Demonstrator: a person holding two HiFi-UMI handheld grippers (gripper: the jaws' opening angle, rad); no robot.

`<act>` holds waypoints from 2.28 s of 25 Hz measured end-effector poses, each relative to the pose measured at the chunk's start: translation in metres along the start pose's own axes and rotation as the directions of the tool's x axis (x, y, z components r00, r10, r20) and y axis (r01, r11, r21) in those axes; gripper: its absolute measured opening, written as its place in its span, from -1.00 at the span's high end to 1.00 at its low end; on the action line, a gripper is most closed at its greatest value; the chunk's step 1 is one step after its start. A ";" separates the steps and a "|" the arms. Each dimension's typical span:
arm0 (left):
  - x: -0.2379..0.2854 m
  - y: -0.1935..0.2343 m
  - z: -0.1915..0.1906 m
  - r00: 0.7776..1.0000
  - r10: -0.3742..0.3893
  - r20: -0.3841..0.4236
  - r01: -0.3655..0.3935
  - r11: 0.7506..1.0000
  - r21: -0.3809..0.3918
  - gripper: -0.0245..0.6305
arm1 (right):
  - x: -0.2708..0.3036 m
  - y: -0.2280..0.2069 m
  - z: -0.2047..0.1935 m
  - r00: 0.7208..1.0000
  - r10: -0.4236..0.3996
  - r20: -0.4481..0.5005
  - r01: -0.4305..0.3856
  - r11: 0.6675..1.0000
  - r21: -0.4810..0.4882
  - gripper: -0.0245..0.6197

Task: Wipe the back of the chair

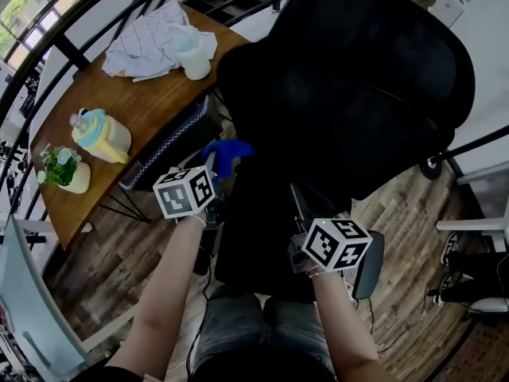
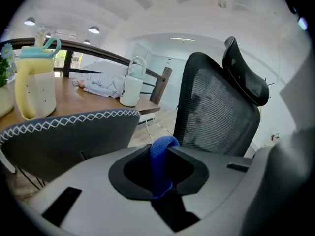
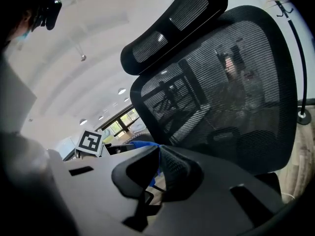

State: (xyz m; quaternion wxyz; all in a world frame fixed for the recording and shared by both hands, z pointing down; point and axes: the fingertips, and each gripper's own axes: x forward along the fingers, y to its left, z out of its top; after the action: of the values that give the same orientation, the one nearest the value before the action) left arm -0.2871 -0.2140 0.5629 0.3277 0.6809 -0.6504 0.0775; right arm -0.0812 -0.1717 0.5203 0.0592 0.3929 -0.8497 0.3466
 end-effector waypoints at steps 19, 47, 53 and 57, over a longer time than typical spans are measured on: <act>-0.091 -0.061 0.017 0.987 -0.139 0.074 0.135 0.989 0.062 0.72 | -0.076 0.007 0.038 0.995 -0.002 0.096 0.002 1.000 0.006 0.83; -0.145 -0.245 0.062 0.857 -0.505 0.106 0.464 0.844 0.268 0.72 | -0.185 0.036 0.135 0.943 0.094 0.320 -0.021 0.974 -0.224 0.83; -0.148 -0.264 0.051 0.835 -0.543 0.086 0.503 0.818 0.278 0.72 | -0.186 0.039 0.128 0.943 0.117 0.313 -0.043 0.971 -0.235 0.83; -0.147 -0.270 0.043 0.834 -0.548 0.073 0.515 0.818 0.255 0.72 | -0.185 0.039 0.124 0.948 0.118 0.294 -0.046 0.969 -0.241 0.83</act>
State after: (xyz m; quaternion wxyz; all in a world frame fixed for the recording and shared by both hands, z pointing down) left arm -0.0689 -0.1311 0.3586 0.2097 0.8718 -0.4427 0.0070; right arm 0.0391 -0.1169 0.3372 -0.0424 0.3963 -0.8988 0.1824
